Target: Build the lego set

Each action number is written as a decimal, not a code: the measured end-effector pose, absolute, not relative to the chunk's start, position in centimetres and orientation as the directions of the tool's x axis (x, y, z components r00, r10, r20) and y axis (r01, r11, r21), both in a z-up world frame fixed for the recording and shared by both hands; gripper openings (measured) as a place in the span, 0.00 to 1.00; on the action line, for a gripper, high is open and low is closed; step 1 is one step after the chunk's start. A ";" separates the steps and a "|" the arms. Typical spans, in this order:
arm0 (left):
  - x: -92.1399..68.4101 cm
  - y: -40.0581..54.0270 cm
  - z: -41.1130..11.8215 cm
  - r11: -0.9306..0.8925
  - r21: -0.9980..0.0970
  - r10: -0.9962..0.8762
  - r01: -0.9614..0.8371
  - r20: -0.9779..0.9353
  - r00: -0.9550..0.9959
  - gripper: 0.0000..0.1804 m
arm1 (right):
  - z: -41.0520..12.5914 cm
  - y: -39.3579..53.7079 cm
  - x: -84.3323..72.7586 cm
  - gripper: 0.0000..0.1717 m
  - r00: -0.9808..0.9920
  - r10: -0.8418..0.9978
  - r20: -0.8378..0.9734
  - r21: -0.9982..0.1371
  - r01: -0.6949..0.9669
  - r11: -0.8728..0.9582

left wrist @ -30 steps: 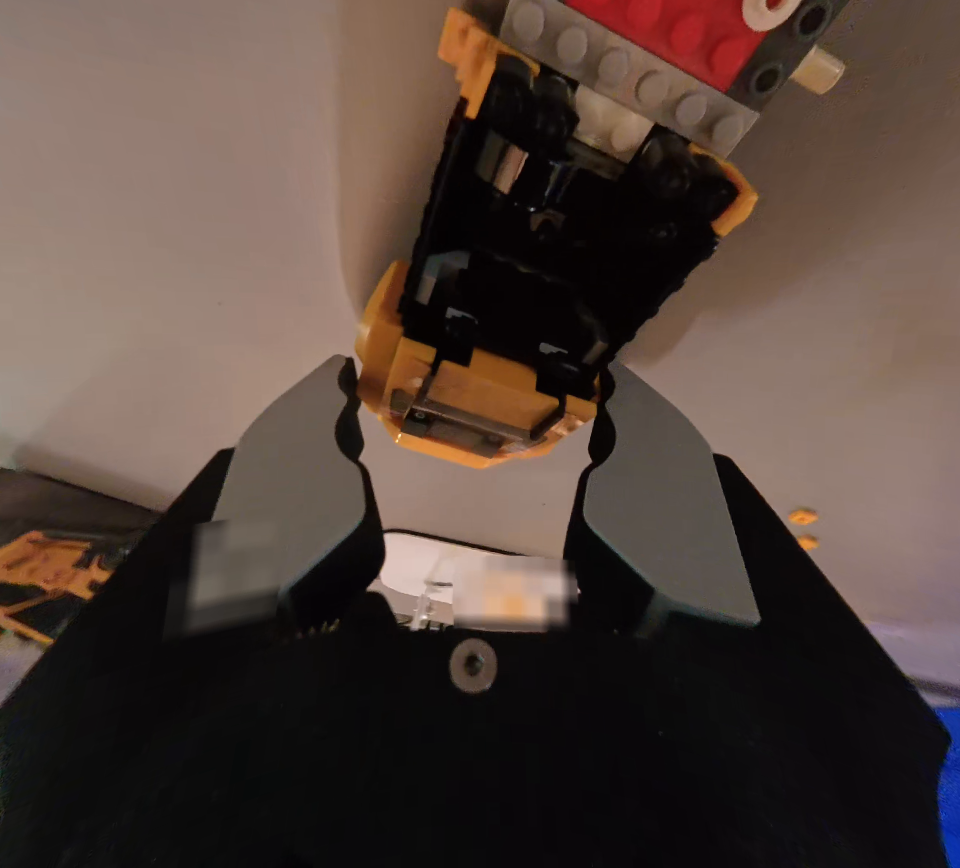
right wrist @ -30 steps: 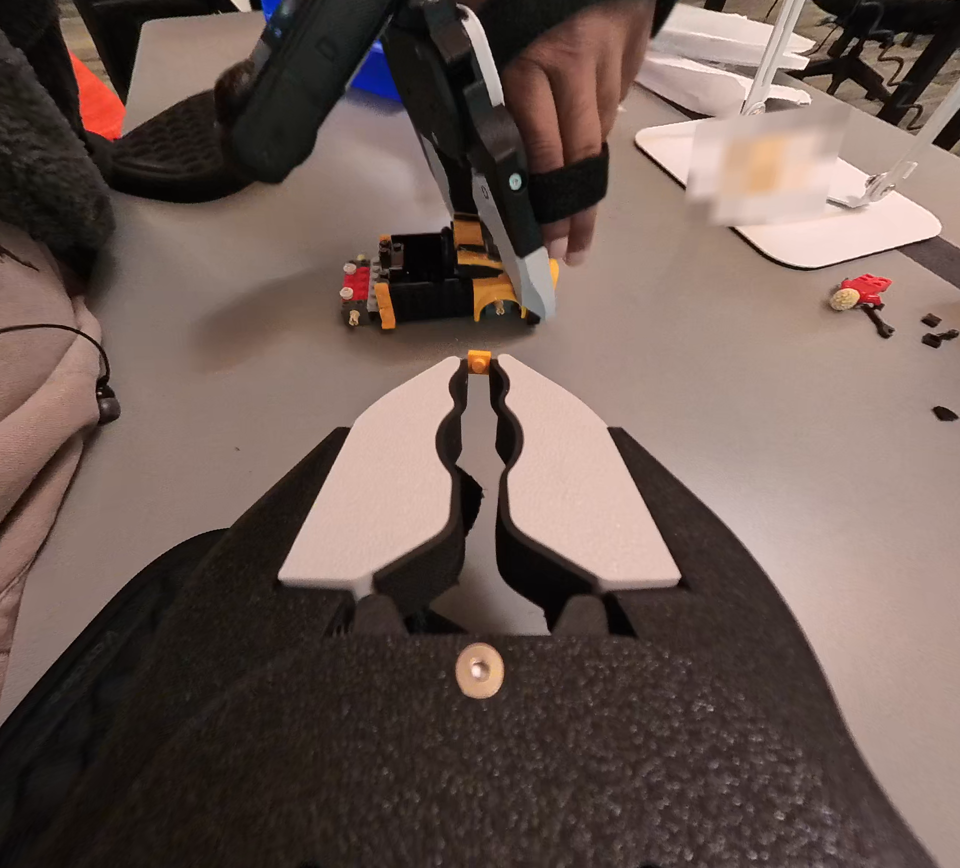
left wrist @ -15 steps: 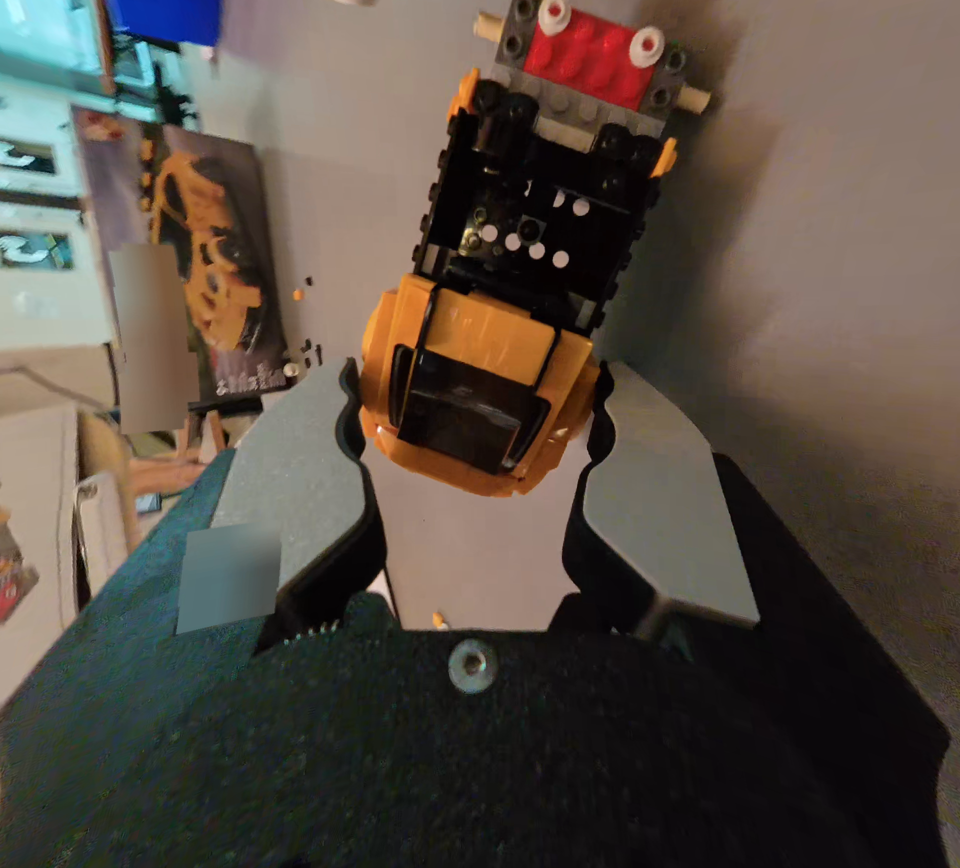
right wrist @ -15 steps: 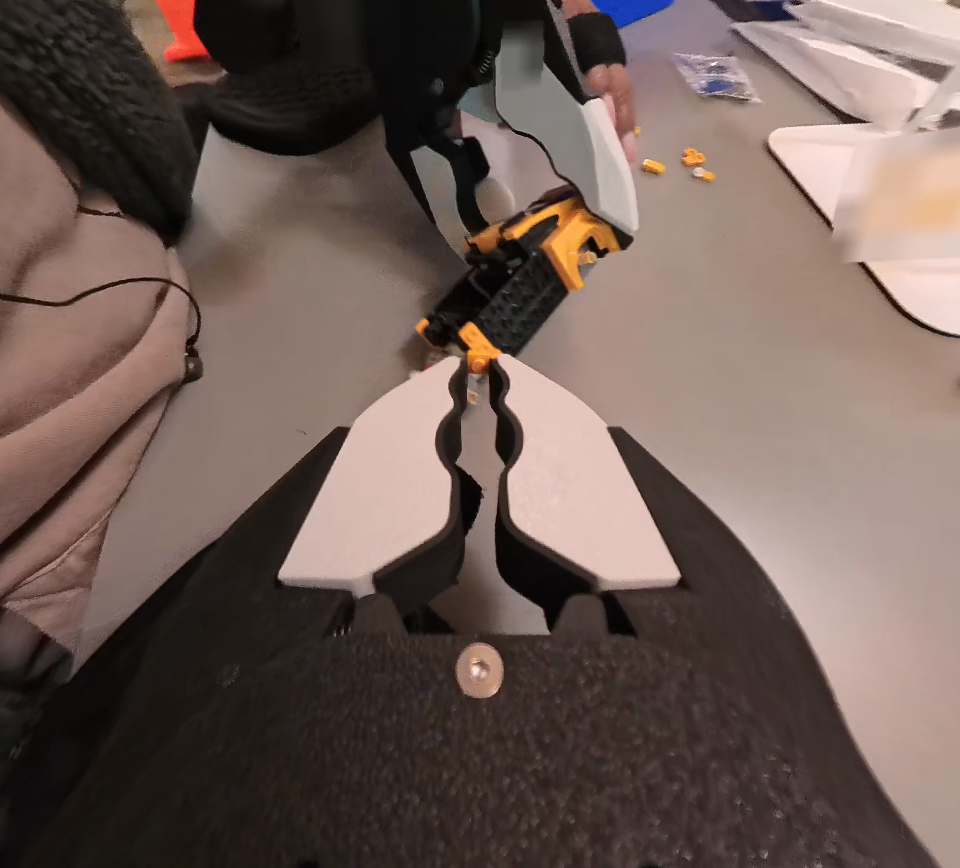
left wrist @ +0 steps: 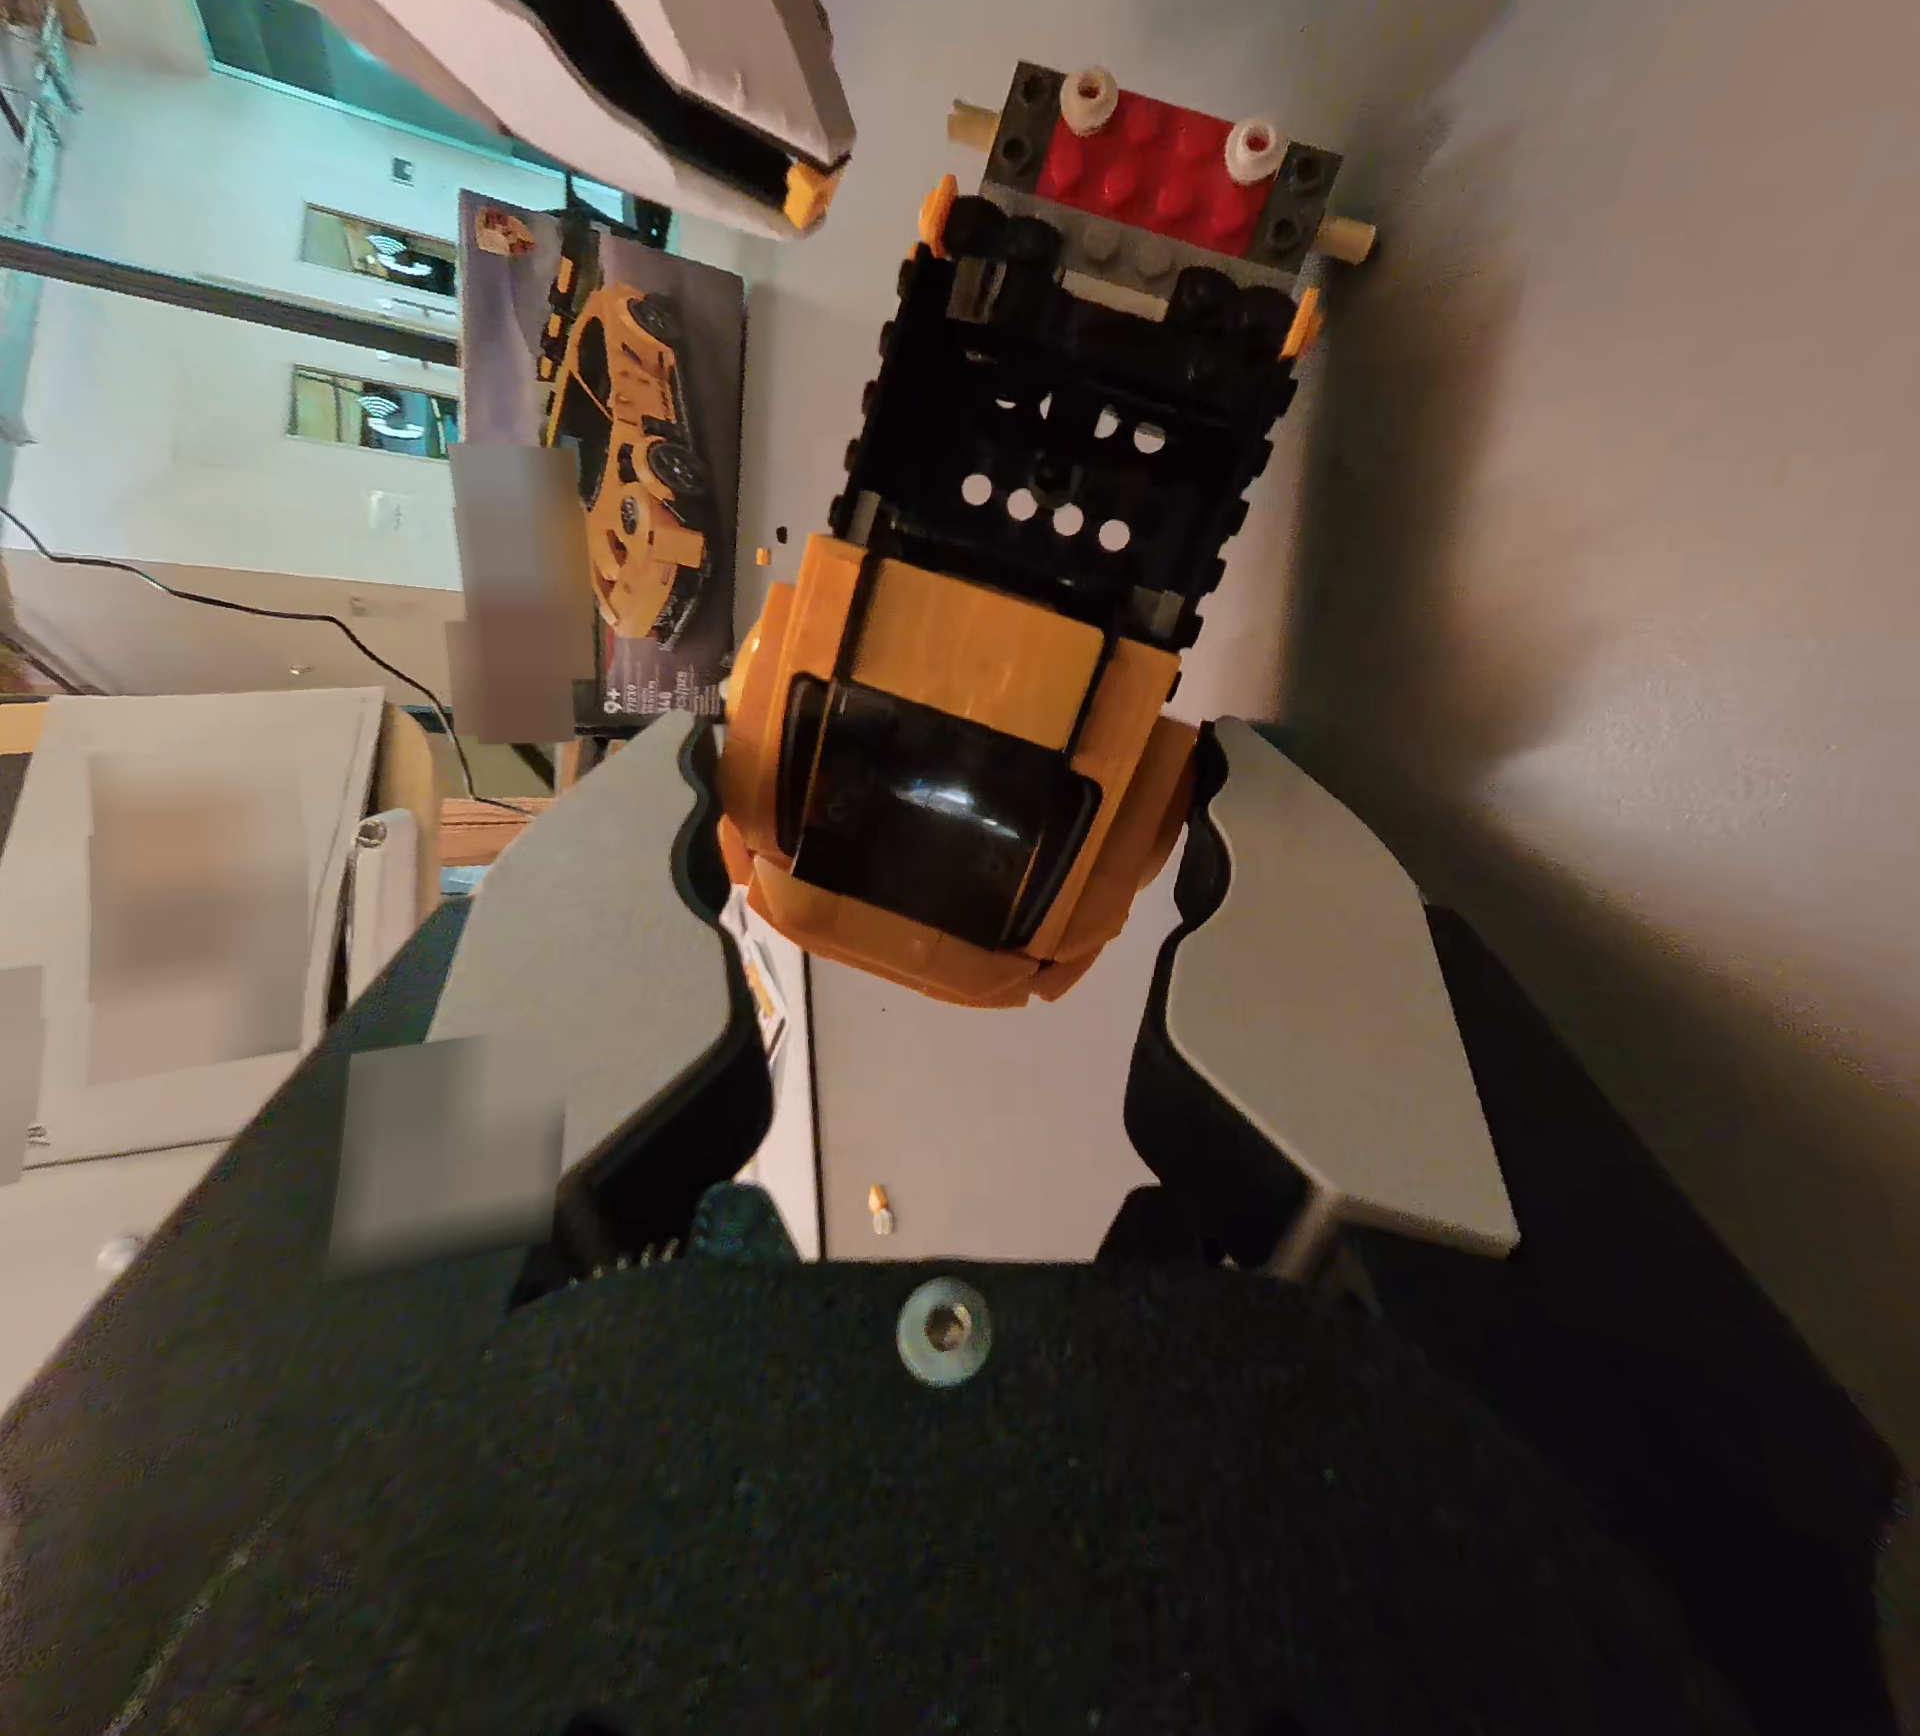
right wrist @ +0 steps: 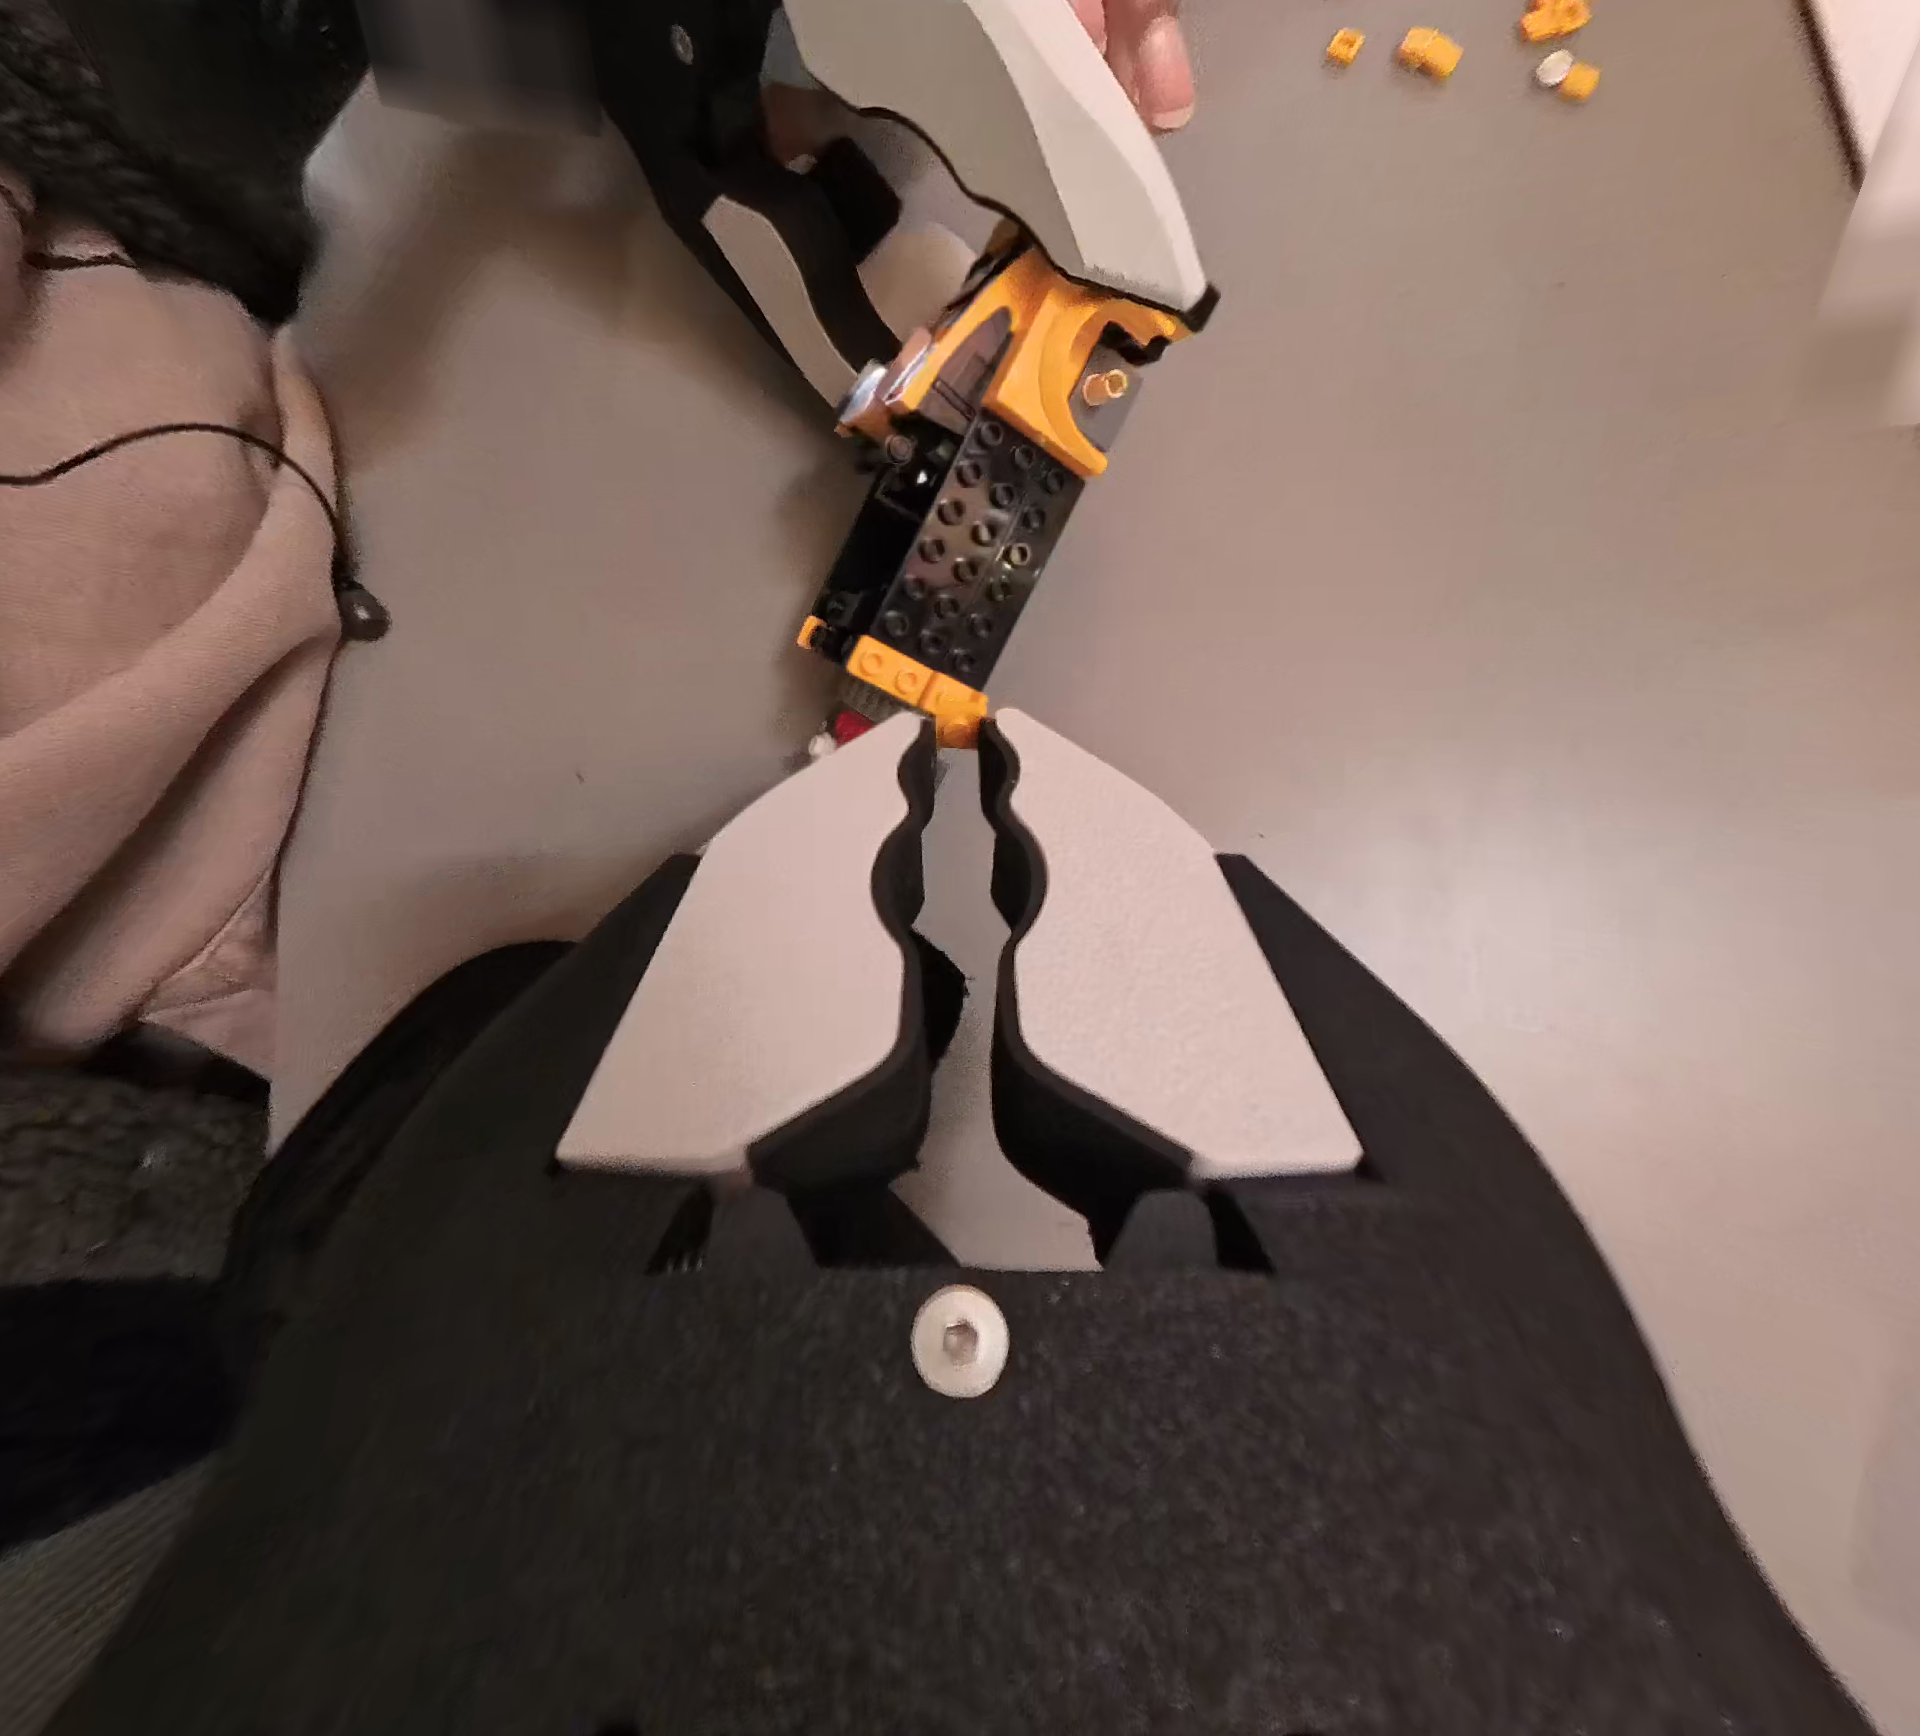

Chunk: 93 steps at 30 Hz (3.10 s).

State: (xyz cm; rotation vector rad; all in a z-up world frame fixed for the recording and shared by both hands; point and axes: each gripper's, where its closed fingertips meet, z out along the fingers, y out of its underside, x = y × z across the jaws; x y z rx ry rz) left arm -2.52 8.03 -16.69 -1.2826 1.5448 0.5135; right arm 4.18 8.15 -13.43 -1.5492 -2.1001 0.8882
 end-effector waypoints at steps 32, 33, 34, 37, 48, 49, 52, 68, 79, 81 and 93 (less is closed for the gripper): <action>-2.5 8.3 -15.9 0.477 -0.246 -0.351 -0.844 -0.933 0.074 0.47 | -14.1 5.4 3.5 0.04 -0.777 0.612 0.148 -0.476 0.487 0.732; -2.5 8.4 -15.9 0.479 -0.246 -0.351 -0.843 -0.933 0.073 0.47 | -14.2 5.5 3.5 0.04 -0.783 0.603 0.153 -0.467 0.481 0.742; -2.5 8.4 -15.8 0.481 -0.245 -0.351 -0.842 -0.934 0.071 0.47 | -14.3 5.6 3.5 0.05 -0.789 0.594 0.158 -0.458 0.474 0.752; -2.6 8.4 -15.9 0.487 -0.242 -0.349 -0.839 -0.935 0.067 0.47 | -14.3 5.5 3.6 0.05 -0.807 0.568 0.159 -0.443 0.456 0.772; -2.3 8.4 -15.7 0.492 -0.245 -0.352 -0.836 -0.934 0.066 0.47 | -14.4 5.3 3.7 0.07 -0.832 0.520 0.193 -0.413 0.412 0.812; -2.3 8.4 -15.7 0.492 -0.245 -0.352 -0.836 -0.934 0.066 0.47 | -14.5 5.3 3.7 0.08 -0.832 0.519 0.197 -0.411 0.411 0.814; -2.3 8.4 -15.7 0.490 -0.247 -0.353 -0.836 -0.933 0.068 0.47 | -14.5 5.3 3.8 0.08 -0.827 0.522 0.209 -0.414 0.409 0.813; -2.3 8.5 -15.7 0.490 -0.259 -0.362 -0.833 -0.929 0.076 0.47 | -14.6 5.7 3.7 0.10 -0.794 0.521 0.314 -0.416 0.378 0.827; -2.5 8.6 -15.8 0.481 -0.269 -0.370 -0.834 -0.925 0.085 0.47 | -13.6 6.4 3.4 0.11 -0.709 0.589 0.389 -0.474 0.394 0.788; -2.6 8.7 -15.8 0.474 -0.275 -0.374 -0.837 -0.923 0.091 0.47 | -13.0 6.8 3.2 0.10 -0.625 0.665 0.409 -0.524 0.436 0.732; -2.4 8.1 -16.0 0.443 -0.304 -0.401 -0.843 -0.909 0.118 0.47 | -13.8 6.7 3.3 0.11 -0.118 0.754 0.647 -0.618 0.499 0.608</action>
